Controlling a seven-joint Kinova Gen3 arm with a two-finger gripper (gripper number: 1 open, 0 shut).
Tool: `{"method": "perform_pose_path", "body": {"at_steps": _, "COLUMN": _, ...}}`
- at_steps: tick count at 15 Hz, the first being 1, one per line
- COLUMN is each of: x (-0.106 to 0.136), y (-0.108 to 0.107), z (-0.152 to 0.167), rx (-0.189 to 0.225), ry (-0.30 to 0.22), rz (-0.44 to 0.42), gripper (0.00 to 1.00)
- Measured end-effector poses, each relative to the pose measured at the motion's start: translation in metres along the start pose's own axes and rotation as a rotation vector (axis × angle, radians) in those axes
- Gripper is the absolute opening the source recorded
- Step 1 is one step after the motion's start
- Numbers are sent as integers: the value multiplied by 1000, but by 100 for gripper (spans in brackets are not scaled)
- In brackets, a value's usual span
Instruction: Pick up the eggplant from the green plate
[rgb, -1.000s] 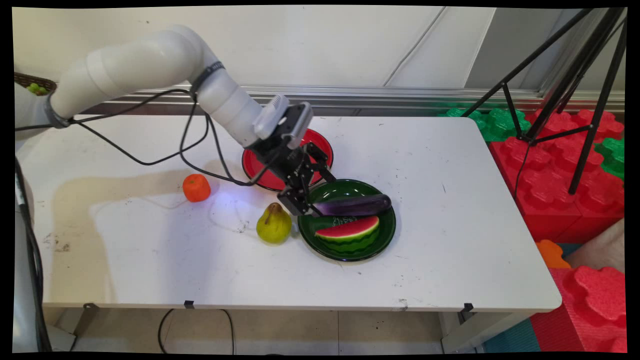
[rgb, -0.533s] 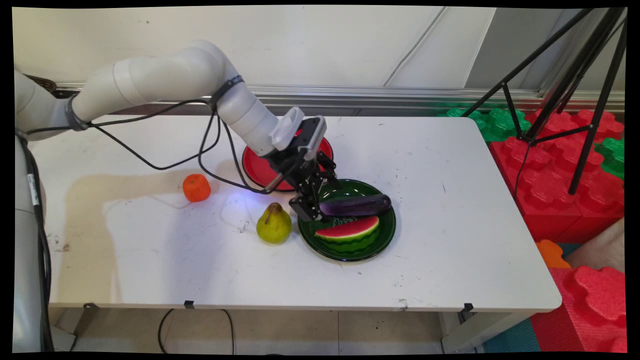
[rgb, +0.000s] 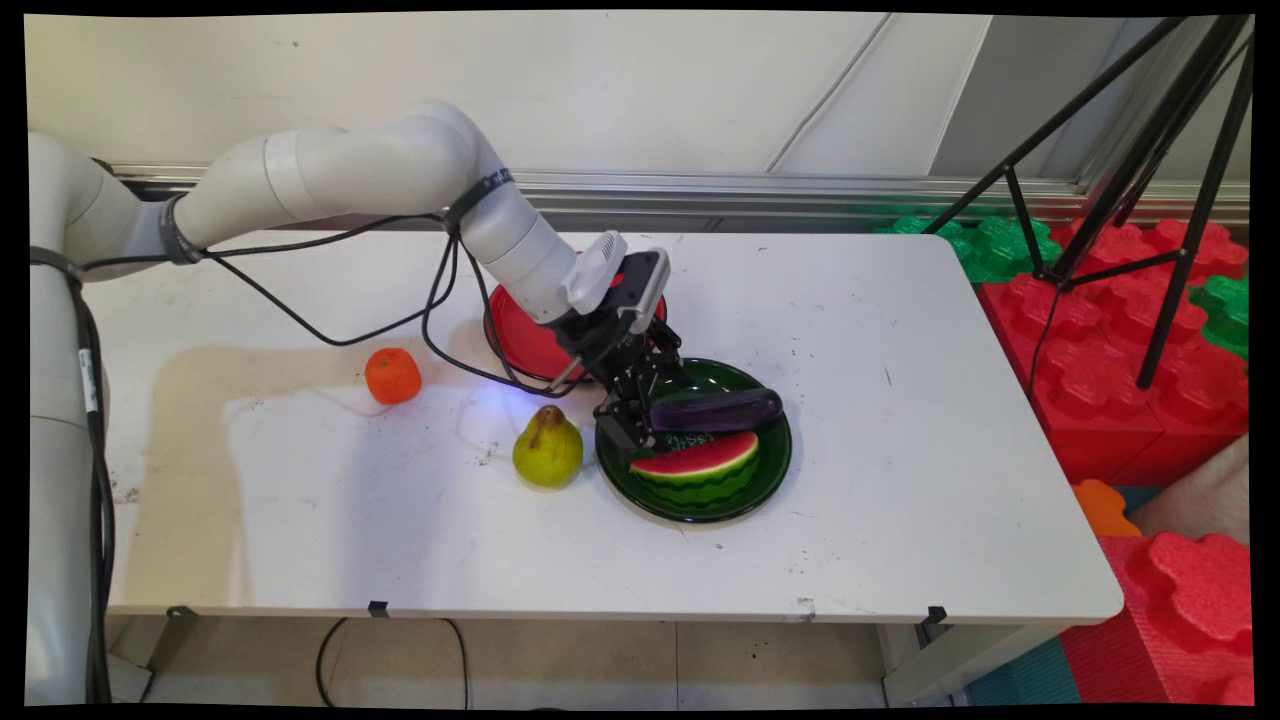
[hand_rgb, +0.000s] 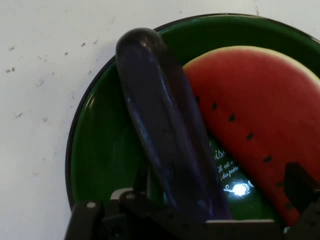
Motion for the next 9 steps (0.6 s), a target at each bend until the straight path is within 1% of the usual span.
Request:
{"method": "perform_pose_path", "body": {"at_steps": 5, "x": -1, "y": -3, "z": 8, "rx": -6, "ry": -7, "rz": -9, "gripper": 100}}
{"method": "perform_pose_path", "body": {"at_steps": 6, "x": -1, "y": -3, "z": 10, "rx": -9, "ry": -7, "rz": -12, "gripper": 0}}
{"method": "perform_pose_path", "body": {"at_steps": 9, "x": -2, "y": -3, "z": 12, "rx": -18, "ry": -7, "rz": -19, "gripper": 0}}
